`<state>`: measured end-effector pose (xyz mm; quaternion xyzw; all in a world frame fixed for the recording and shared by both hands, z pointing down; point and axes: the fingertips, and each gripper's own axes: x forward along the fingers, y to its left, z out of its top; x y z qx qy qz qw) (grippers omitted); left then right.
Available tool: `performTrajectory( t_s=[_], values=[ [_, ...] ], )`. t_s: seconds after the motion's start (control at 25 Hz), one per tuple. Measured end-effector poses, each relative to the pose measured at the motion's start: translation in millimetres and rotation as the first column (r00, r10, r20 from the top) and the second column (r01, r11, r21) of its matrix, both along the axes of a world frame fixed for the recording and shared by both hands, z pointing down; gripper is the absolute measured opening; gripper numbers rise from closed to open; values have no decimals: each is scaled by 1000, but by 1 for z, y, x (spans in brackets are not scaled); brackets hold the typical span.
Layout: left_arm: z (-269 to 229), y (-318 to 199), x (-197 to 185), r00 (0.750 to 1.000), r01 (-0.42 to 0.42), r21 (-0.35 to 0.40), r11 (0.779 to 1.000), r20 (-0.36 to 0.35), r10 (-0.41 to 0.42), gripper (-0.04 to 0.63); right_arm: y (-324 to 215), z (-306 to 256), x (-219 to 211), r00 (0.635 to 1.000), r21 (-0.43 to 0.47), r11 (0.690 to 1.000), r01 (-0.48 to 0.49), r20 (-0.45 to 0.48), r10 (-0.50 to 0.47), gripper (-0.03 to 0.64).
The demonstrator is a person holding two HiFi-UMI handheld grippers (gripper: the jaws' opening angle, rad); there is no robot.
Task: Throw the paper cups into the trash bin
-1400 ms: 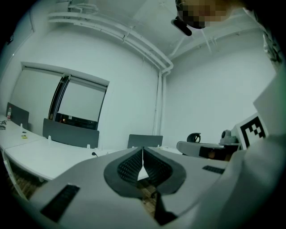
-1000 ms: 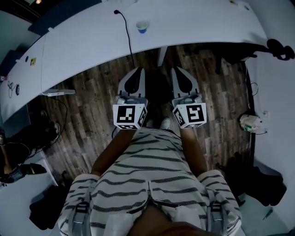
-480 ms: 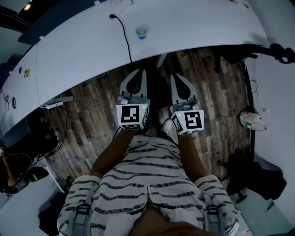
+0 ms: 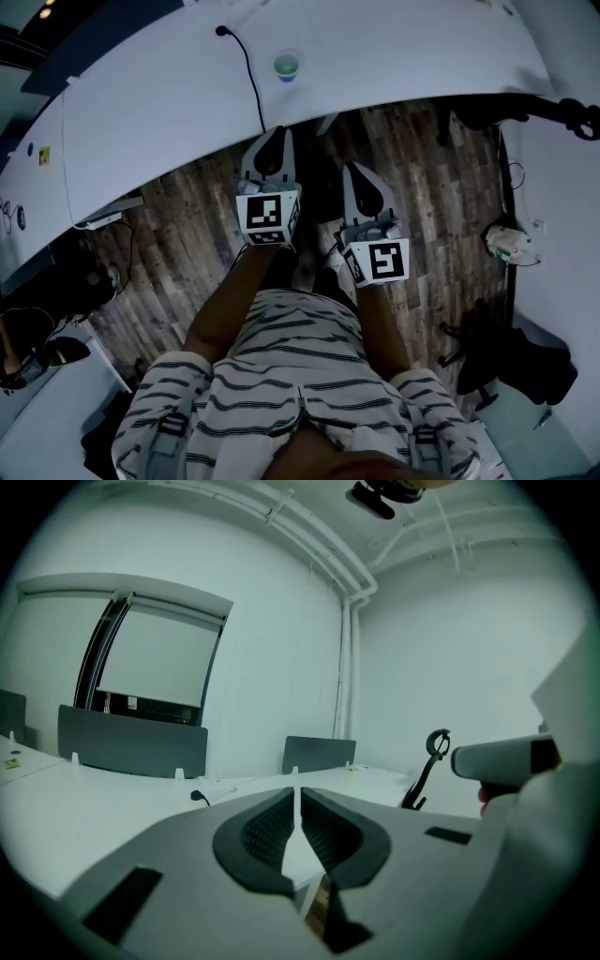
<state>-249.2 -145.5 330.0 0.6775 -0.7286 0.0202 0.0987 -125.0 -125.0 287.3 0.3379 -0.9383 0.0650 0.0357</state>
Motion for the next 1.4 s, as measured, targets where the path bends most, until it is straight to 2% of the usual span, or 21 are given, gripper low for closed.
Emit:
performTrajectory(
  t_s=[0.44,0.6,0.88,1.4],
  values=[
    [56,-38,-21,999,32,-55,998,13,-31,31,-19,23,-4,1000,-35,999,-20,5,21,17],
    [79,-50,-25,999,35,-80,996,11,-34,101,-21,34,-4,1000,-47,999,-23,-4,22,17],
    [106,-75,-35,995,76,-93,993,-64,-82,181,-23,48,-3,1000,-63,998,-23,-18,22,17],
    [160,-129,-56,996,89,-179,980,23,-86,275,-29,66,-2,998,-75,996,-41,-44,38,17]
  ],
)
